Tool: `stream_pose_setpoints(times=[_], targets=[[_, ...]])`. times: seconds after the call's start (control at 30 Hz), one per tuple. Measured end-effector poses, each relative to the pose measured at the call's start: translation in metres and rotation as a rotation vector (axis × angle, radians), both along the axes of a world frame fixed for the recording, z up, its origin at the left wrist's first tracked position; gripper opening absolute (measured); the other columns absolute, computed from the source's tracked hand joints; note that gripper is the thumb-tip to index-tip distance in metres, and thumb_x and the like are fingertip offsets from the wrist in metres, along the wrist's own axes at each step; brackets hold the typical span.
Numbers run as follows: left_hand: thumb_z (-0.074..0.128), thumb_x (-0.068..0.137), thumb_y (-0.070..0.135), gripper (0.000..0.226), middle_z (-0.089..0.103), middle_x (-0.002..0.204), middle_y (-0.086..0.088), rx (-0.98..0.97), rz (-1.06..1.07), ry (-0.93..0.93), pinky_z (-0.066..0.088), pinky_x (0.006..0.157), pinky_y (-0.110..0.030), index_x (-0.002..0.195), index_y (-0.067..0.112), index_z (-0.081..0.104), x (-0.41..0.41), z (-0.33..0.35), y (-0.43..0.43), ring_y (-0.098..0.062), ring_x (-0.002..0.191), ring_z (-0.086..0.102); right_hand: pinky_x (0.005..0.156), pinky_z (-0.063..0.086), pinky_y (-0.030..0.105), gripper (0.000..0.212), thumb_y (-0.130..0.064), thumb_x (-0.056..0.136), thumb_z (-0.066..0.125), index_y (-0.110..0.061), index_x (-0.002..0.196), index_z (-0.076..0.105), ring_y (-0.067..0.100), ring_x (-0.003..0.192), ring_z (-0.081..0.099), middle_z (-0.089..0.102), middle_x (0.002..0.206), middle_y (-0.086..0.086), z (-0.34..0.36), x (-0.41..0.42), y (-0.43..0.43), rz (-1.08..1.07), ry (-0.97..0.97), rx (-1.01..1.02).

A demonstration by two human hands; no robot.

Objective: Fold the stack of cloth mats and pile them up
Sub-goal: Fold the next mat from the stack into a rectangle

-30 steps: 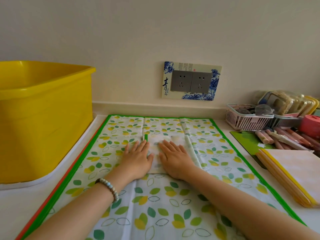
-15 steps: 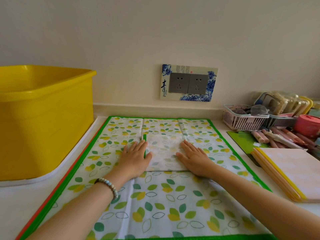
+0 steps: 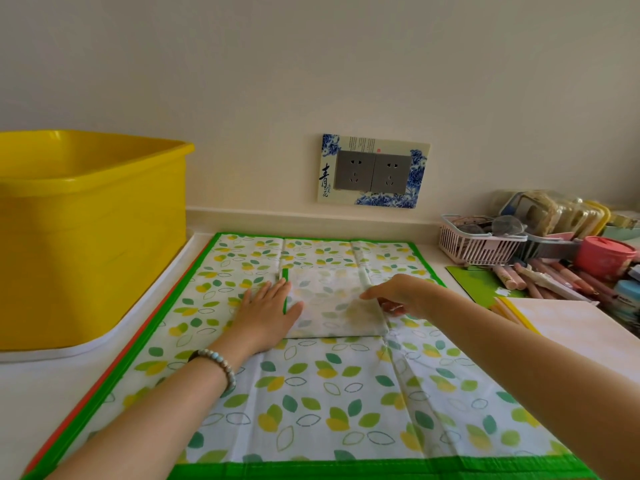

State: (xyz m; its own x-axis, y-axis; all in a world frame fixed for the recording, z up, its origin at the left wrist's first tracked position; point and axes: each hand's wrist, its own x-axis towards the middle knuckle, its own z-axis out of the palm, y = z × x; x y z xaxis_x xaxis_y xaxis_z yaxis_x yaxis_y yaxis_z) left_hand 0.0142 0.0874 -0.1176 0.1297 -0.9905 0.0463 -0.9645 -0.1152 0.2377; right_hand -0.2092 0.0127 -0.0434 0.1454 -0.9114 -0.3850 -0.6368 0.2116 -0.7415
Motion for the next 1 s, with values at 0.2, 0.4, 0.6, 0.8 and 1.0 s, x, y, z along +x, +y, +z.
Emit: stream_pose_setpoints(times=[0.2, 0.4, 0.6, 0.8, 1.0], targets=[[0.014, 0.094, 0.061, 0.068, -0.001, 0.159, 0.007, -0.061, 0.009, 0.083, 0.0, 0.118, -0.041, 0.152, 0.026, 0.001, 0.001, 0.0, 0.001, -0.013, 0.146, 0.001, 0.072, 0.056, 0.037, 0.026, -0.007, 0.087, 0.063, 0.001, 0.111, 0.057, 0.027, 0.093, 0.066, 0.067, 0.108, 0.015, 0.008, 0.014, 0.011, -0.045, -0.427, 0.147], [0.037, 0.077, 0.073, 0.091, 0.022, 0.156, 0.002, -0.197, 0.072, 0.809, 0.025, 0.112, -0.039, 0.15, 0.022, 0.017, -0.012, 0.034, 0.018, -0.02, 0.141, 0.025, 0.06, 0.055, 0.036, 0.02, -0.005, 0.09, 0.057, -0.003, 0.11, 0.054, 0.026, 0.083, 0.066, 0.066, 0.102, 0.015, 0.03, 0.0, 0.025, -0.022, -0.531, 0.033], [0.052, 0.091, 0.044, 0.03, 0.072, 0.079, 0.003, 0.021, -0.009, 1.516, 0.054, 0.065, -0.022, 0.094, 0.017, 0.067, -0.049, 0.089, 0.012, -0.01, 0.067, 0.067, 0.063, 0.059, 0.038, 0.023, -0.004, 0.09, 0.056, -0.018, 0.109, 0.058, 0.026, 0.084, 0.07, 0.07, 0.103, 0.012, 0.069, -0.062, 0.031, 0.086, -0.61, -0.112], [0.063, 0.087, 0.021, 0.014, 0.073, 0.074, -0.001, 0.048, -0.07, 1.686, 0.052, 0.05, -0.017, 0.092, 0.009, 0.067, -0.111, 0.108, -0.003, -0.009, 0.06, 0.068, 0.054, 0.057, 0.031, 0.023, -0.005, 0.089, 0.056, -0.019, 0.107, 0.061, 0.02, 0.073, 0.072, 0.072, 0.095, 0.008, 0.093, -0.138, 0.031, 0.083, -0.583, -0.157], [0.067, 0.085, 0.016, 0.009, 0.073, 0.078, -0.004, 0.135, -0.111, 1.681, 0.056, 0.056, -0.02, 0.09, 0.008, 0.068, -0.184, 0.111, -0.026, -0.011, 0.063, 0.07, 0.068, 0.059, 0.031, 0.025, -0.01, 0.088, 0.059, -0.016, 0.111, 0.062, 0.021, 0.087, 0.071, 0.072, 0.104, 0.007, 0.093, -0.221, 0.017, 0.008, -0.475, -0.152]])
